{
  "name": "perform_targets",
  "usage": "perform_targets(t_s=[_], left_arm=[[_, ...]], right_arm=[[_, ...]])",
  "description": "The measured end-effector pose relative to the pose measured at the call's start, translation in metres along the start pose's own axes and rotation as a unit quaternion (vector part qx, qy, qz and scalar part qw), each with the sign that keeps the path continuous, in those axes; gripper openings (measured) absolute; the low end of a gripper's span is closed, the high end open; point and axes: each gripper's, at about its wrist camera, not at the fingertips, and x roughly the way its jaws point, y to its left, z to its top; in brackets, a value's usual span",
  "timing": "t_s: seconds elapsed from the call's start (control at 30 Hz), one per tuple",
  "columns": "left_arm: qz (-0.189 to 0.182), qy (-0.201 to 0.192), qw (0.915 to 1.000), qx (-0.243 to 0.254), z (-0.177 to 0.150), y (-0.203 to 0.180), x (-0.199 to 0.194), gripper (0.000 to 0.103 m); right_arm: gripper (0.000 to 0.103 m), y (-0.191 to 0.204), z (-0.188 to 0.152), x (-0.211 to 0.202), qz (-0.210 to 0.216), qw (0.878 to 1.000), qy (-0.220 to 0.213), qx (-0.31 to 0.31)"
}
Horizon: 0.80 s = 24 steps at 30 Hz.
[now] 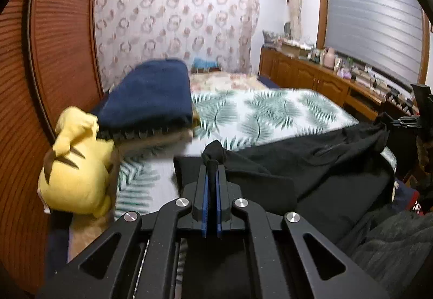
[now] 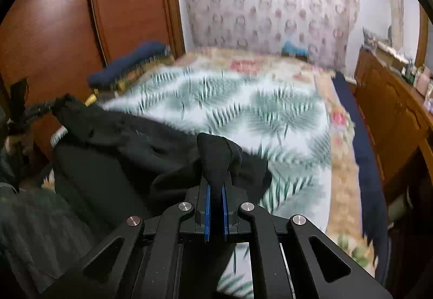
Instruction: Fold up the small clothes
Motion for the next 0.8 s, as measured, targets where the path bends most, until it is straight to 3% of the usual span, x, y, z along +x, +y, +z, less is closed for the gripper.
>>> perform_targets(t_s=[0.13, 0.2, 0.27, 0.4, 0.53, 0.6, 0.8], left_arm=[[-0.002, 0.025, 0.9997, -0.008, -0.012, 0.003, 0.011, 0.005], [-0.002, 0.027, 0.9996, -0.011, -0.012, 0.004, 0.01, 0.011], [0.001, 0.02, 0.9998, -0.01, -0.009, 0.005, 0.005, 0.029], [0.003, 0.0, 1.0, -0.009, -0.001, 0.012, -0.006, 0.048], [0.008, -0.005, 0.9999, -0.004, 0.008, 0.018, -0.003, 0.076], [0.004, -0.001, 1.0, -0.003, 0.013, 0.02, 0.005, 0.077], [0.014, 0.026, 0.9996, -0.007, 0.025, 0.033, 0.043, 0.077]], right_arm=[[0.006, -0.006, -0.01, 0.02, -0.006, 0.999, 0.04, 0.016], [0.006, -0.011, -0.004, 0.025, -0.006, 0.999, 0.044, 0.024], [0.008, -0.01, 0.003, 0.021, -0.007, 0.999, 0.04, 0.022], [0.016, -0.005, 0.014, 0.004, -0.02, 1.0, 0.02, 0.006], [0.044, -0.005, 0.024, -0.011, -0.046, 0.999, -0.001, -0.002], [0.052, -0.005, 0.026, -0.015, -0.056, 0.998, -0.006, 0.001], [0.053, -0.013, 0.029, 0.019, -0.07, 0.997, 0.007, 0.014]])
